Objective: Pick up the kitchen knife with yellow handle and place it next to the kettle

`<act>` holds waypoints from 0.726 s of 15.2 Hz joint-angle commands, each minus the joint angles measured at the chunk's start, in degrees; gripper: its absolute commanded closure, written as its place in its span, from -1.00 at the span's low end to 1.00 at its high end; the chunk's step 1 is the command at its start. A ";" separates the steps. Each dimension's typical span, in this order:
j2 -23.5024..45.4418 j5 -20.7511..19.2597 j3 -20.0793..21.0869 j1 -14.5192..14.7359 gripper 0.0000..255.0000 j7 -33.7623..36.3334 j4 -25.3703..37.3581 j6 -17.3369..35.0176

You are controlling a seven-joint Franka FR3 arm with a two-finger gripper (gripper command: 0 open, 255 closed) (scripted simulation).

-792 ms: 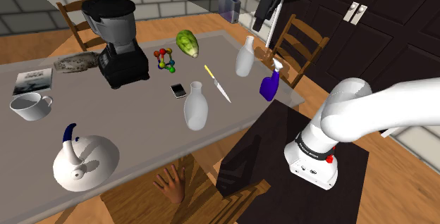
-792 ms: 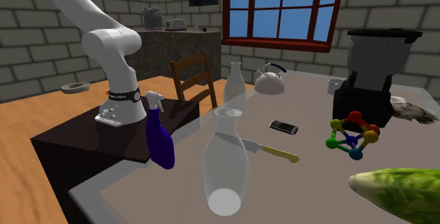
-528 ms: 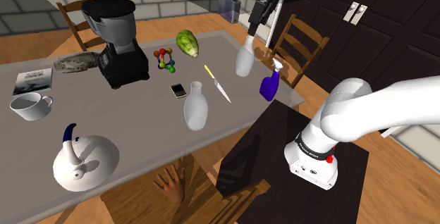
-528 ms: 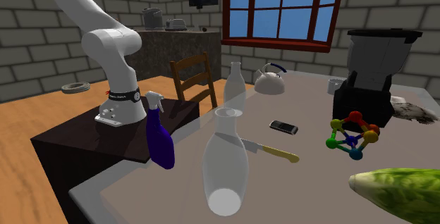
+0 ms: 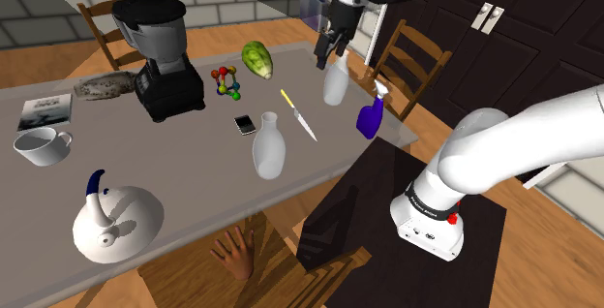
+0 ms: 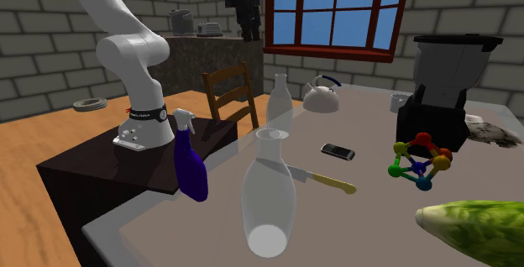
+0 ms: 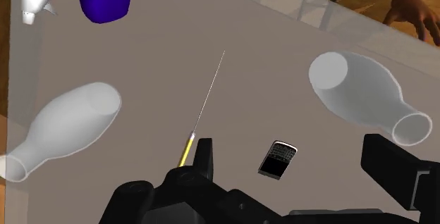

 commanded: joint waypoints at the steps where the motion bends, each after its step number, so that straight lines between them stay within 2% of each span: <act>1: 3.48 -0.12 -0.02 -0.71 -1.00 1.06 -0.28 3.40; 11: 22.66 -1.08 -0.59 -3.86 -1.00 6.18 0.98 19.04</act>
